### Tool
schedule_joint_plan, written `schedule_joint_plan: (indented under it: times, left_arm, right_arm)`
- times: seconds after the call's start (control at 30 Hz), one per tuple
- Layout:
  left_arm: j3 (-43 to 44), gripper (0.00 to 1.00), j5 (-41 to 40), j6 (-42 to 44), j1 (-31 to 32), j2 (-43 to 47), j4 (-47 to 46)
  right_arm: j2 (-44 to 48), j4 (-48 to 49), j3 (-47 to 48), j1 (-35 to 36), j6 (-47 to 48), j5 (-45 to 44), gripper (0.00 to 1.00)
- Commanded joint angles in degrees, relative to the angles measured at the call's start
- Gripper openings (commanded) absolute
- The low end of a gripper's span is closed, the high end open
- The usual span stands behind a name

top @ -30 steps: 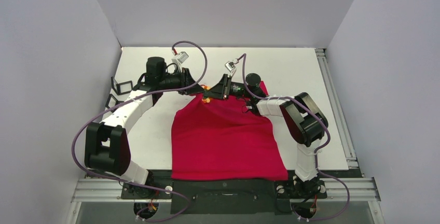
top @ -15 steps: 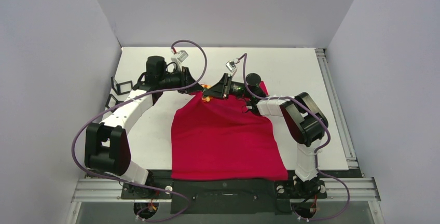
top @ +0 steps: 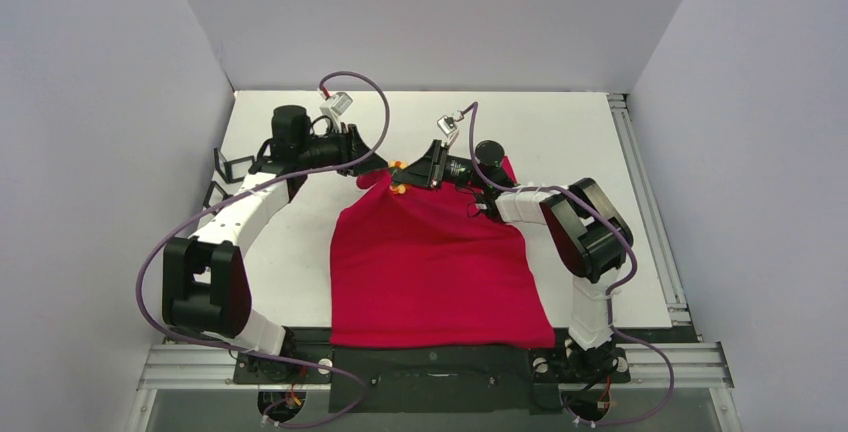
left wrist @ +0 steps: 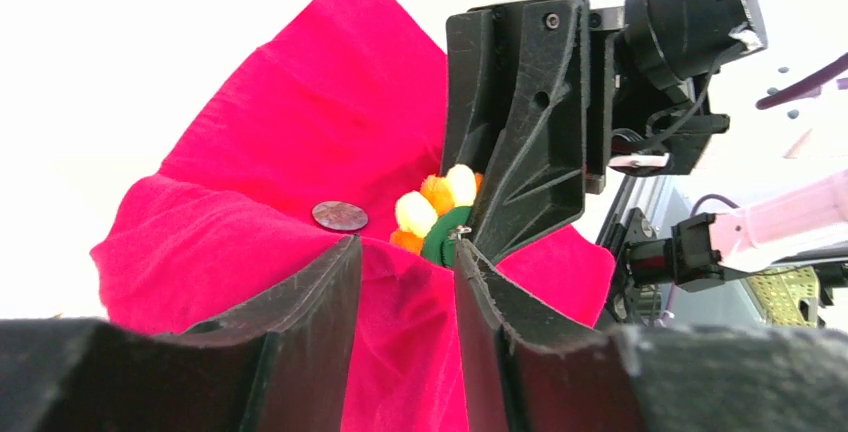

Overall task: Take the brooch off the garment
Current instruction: Remove the brooch from the clothes.

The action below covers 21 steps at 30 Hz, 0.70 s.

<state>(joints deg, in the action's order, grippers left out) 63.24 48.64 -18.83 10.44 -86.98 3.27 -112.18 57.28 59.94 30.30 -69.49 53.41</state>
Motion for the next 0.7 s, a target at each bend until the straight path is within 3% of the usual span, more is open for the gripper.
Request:
schedule_joint_plan:
  times: [0.0, 0.33, 0.5, 0.67]
  left_arm:
    - [0.5, 0.4, 6.1, -1.4, -0.4, 1.4, -5.5]
    - [0.7, 0.43, 7.5, -2.1, 0.6, -1.6, -3.4]
    - [-0.2, 0.33, 9.1, -5.0, -0.2, -2.6, -5.0]
    - [-2.2, 0.25, 13.3, -12.5, -0.2, -2.6, -13.8]
  right_arm:
    - [2.3, 6.4, 1.1, -0.4, 1.8, 0.9, 0.0]
    - [2.5, 10.7, 0.9, -0.2, 0.3, 1.8, 0.0]
    - [2.5, 12.1, 0.7, -0.2, -0.1, 2.5, 0.0]
    - [2.2, 12.8, 1.0, -0.2, -0.3, 2.9, 0.0]
